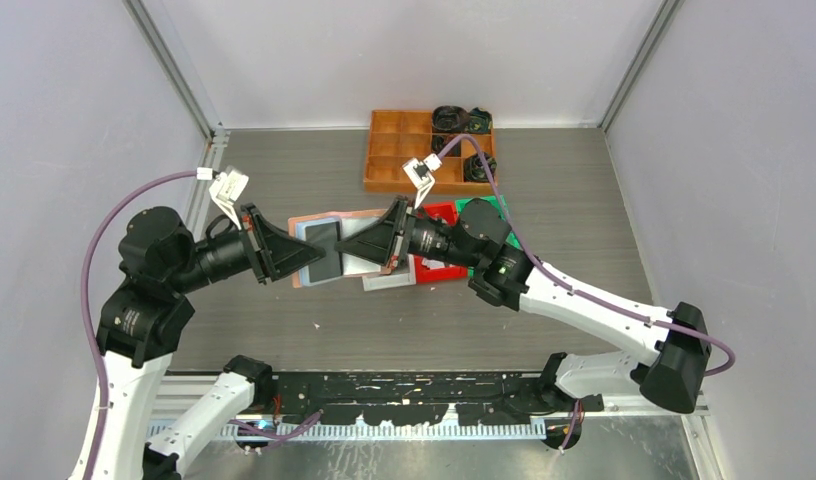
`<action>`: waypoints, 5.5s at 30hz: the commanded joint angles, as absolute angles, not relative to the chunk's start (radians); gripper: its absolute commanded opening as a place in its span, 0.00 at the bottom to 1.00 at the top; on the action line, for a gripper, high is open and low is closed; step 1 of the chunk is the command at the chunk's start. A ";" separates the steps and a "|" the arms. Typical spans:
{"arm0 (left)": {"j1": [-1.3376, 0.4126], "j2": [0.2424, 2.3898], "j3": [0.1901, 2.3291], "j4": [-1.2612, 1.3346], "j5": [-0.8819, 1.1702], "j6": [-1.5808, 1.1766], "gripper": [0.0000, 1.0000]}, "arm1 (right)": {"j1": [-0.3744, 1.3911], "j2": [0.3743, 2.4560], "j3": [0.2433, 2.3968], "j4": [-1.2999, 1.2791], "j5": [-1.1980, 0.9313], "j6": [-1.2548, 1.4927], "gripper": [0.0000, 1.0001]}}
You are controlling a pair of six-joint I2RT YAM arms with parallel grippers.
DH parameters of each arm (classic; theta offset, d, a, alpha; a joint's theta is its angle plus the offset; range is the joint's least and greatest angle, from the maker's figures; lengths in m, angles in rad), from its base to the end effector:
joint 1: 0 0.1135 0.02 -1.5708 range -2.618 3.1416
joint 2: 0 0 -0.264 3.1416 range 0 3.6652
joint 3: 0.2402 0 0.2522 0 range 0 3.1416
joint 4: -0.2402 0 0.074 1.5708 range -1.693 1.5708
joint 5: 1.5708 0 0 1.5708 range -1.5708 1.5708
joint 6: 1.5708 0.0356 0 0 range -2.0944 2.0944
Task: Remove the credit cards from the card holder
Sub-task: Remove the credit card from the card holder, then place the credit card in the storage box.
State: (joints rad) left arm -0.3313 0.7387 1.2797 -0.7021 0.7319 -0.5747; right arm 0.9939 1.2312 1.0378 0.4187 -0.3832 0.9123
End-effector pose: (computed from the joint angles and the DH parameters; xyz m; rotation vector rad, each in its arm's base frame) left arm 0.0897 -0.0560 0.4527 0.3596 1.8362 -1.2752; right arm 0.1461 0.2489 0.3981 -0.4505 1.5691 1.8011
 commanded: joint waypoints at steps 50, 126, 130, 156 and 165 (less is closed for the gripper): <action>-0.348 0.750 1.306 -0.507 1.049 -0.774 0.15 | 1.006 1.140 0.808 0.931 -0.378 1.093 0.01; -0.348 0.727 1.335 -0.507 0.894 -0.780 0.00 | 0.983 1.190 0.815 1.100 -0.464 1.236 0.13; -0.348 0.729 1.358 -0.551 0.877 -0.728 0.00 | 0.945 1.086 0.774 0.977 -0.451 1.178 0.01; -0.348 0.727 1.462 -0.641 0.958 -0.559 0.00 | 0.570 1.319 1.129 -0.117 -0.428 0.718 0.01; -0.348 0.723 1.457 -0.601 0.995 -0.582 0.00 | 0.615 1.726 1.330 -0.224 -0.331 0.591 0.01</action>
